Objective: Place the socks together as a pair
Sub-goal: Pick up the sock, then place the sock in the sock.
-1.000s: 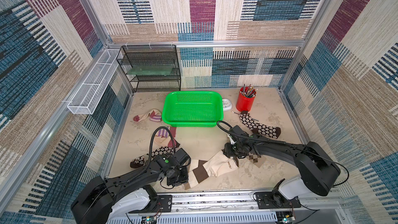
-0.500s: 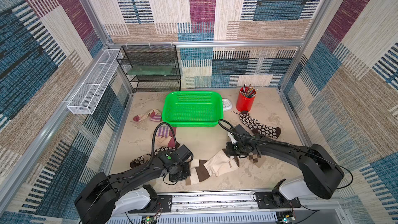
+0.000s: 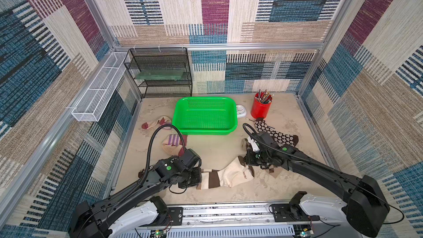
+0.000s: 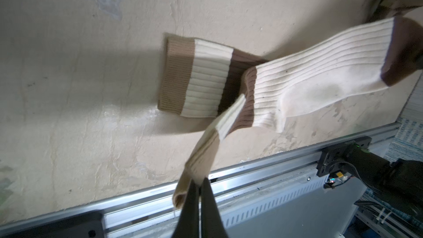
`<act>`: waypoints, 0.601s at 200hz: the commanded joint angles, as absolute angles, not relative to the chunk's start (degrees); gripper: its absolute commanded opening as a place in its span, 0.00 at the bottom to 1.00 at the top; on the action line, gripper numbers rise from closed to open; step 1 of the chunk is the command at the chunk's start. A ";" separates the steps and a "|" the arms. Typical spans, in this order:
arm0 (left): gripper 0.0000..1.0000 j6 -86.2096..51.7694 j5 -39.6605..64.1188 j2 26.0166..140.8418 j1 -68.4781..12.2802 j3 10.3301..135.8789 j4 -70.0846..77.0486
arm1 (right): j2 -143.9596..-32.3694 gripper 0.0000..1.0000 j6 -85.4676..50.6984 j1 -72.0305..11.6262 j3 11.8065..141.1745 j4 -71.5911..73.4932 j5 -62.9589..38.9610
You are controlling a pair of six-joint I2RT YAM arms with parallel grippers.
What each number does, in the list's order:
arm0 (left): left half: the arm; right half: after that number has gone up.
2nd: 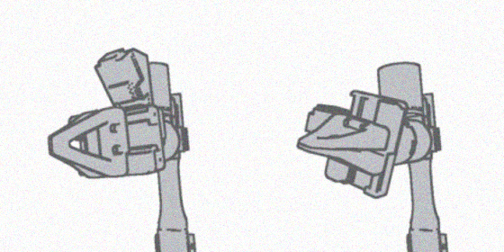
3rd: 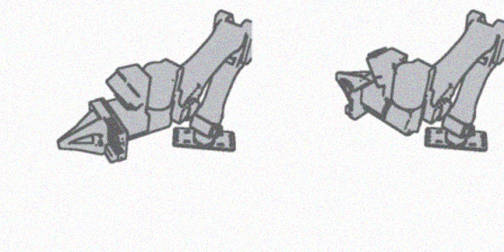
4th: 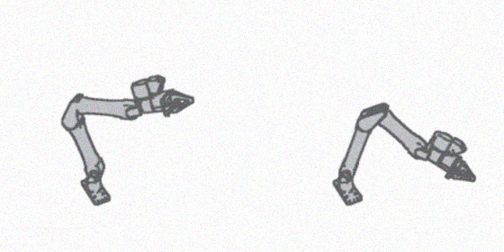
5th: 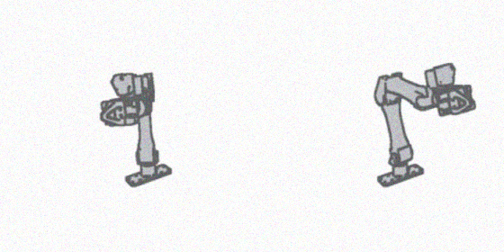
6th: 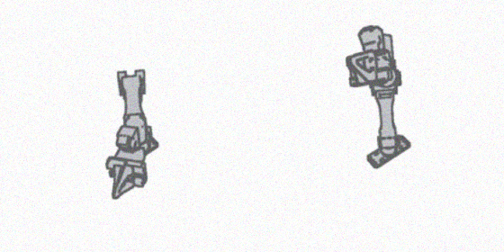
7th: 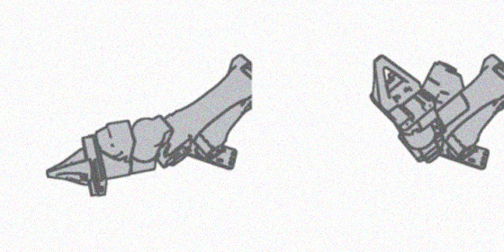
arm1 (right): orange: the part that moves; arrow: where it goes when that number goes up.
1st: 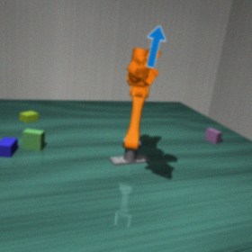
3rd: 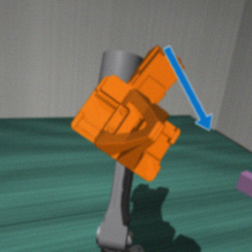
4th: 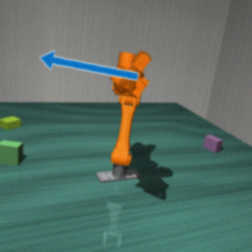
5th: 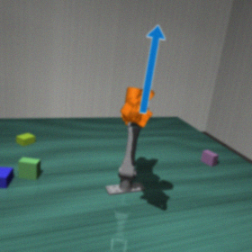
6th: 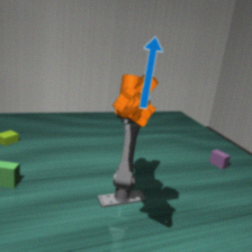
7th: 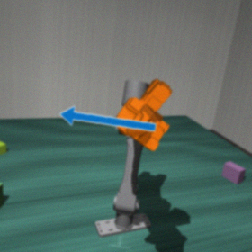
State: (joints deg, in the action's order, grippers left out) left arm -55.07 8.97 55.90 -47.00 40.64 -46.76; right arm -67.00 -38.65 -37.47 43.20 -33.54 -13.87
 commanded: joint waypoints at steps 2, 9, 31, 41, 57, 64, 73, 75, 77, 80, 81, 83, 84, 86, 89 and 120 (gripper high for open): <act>0.00 -52.54 8.32 57.23 -46.98 44.16 -49.00 | -64.39 0.00 -41.08 -37.38 43.28 -37.94 -14.60; 0.00 -51.96 8.02 57.86 -46.92 45.34 -49.36 | -63.66 0.00 -41.28 -37.35 43.54 -39.06 -14.50; 0.00 -50.43 8.25 59.99 -46.65 48.72 -49.72 | -61.45 0.00 -41.91 -36.52 43.92 -42.09 -14.89; 0.00 -50.00 8.58 60.70 -46.53 49.91 -49.84 | -60.48 0.00 -41.98 -36.27 44.24 -43.36 -15.08; 0.00 -49.64 9.59 61.39 -46.49 51.18 -49.97 | -58.86 0.00 -41.89 -35.66 44.56 -45.01 -15.03; 0.00 -49.57 10.14 61.57 -46.49 51.50 -49.85 | -58.28 0.00 -41.55 -35.28 44.51 -45.26 -15.07; 0.00 -49.79 10.78 61.70 -46.49 51.76 -49.82 | -57.56 0.00 -41.18 -34.71 44.38 -45.31 -15.44; 0.00 -49.80 10.91 61.65 -46.49 51.81 -49.81 | -57.43 0.00 -41.21 -34.58 44.32 -45.32 -15.64; 0.00 -49.87 11.03 61.62 -46.45 51.84 -49.78 | -57.36 0.00 -41.13 -34.40 44.30 -45.34 -15.71; 0.00 -49.88 11.23 61.55 -46.42 52.04 -49.78 | -57.15 0.00 -41.04 -34.19 44.24 -45.36 -15.91; 0.00 -49.86 11.24 61.54 -46.46 52.04 -49.81 | -57.14 0.00 -40.96 -34.06 44.27 -45.40 -15.99; 0.00 -49.88 11.29 61.42 -46.42 52.10 -49.89 | -57.09 0.00 -40.89 -33.92 44.29 -45.43 -16.13; 0.00 -49.95 11.31 61.38 -46.41 52.11 -49.86 | -57.02 0.00 -40.84 -33.88 44.25 -45.43 -16.24; 0.00 -50.04 11.33 61.25 -46.45 52.18 -49.91 | -56.95 0.00 -40.79 -33.78 44.24 -45.46 -16.32; 0.00 -50.17 11.34 60.99 -46.49 52.29 -49.88 | -56.81 0.00 -40.71 -33.66 44.36 -45.56 -16.52; 0.00 -50.46 11.65 60.49 -46.40 53.46 -50.98 | -56.58 0.00 -40.59 -32.87 44.96 -47.43 -18.30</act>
State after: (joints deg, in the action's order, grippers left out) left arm -50.81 10.70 60.47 -46.50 52.53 -49.45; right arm -56.82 -41.08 -33.12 44.23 -45.45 -16.40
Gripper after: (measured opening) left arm 0.048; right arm 0.052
